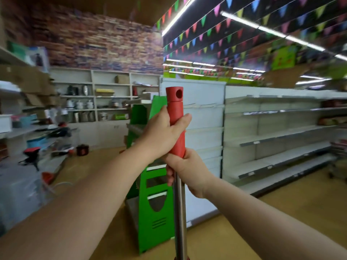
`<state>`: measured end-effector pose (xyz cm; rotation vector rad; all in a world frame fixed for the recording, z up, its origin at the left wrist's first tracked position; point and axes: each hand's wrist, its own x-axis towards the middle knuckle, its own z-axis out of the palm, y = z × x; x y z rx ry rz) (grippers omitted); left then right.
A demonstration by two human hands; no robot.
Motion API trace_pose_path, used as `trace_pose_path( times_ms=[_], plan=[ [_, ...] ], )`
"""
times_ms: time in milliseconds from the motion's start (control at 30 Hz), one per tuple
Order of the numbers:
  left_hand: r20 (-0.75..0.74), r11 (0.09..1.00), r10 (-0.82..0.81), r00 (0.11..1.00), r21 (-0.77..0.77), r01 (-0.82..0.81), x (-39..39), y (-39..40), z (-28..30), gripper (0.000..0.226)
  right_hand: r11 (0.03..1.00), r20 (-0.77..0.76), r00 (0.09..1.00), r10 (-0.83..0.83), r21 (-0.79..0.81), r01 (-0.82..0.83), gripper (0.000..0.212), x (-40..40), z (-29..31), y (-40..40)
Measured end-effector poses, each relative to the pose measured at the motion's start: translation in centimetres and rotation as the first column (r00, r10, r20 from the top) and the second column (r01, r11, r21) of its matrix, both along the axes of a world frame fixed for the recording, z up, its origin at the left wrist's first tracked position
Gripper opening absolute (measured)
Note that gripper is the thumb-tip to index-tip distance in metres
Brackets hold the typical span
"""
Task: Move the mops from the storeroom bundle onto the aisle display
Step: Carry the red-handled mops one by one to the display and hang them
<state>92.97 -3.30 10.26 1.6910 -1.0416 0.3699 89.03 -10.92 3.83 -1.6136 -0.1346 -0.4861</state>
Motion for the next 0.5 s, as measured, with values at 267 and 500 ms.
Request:
trace_pose_path(
  times_ms=[267, 500],
  plan=[
    [-0.034, 0.962, -0.273, 0.961, -0.015, 0.273, 0.5, -9.7, -0.5, 0.012, 0.960, -0.036, 0.960, -0.277, -0.045, 0.275, 0.019, -1.8, -0.4, -8.2],
    [-0.009, 0.847, -0.532, 0.847, 0.014, 0.532, 0.2, -16.5, -0.4, 0.014, 0.836, -0.056, 0.835, -0.547, -0.081, 0.542, 0.016, -3.7, 0.1, -13.3]
  ],
)
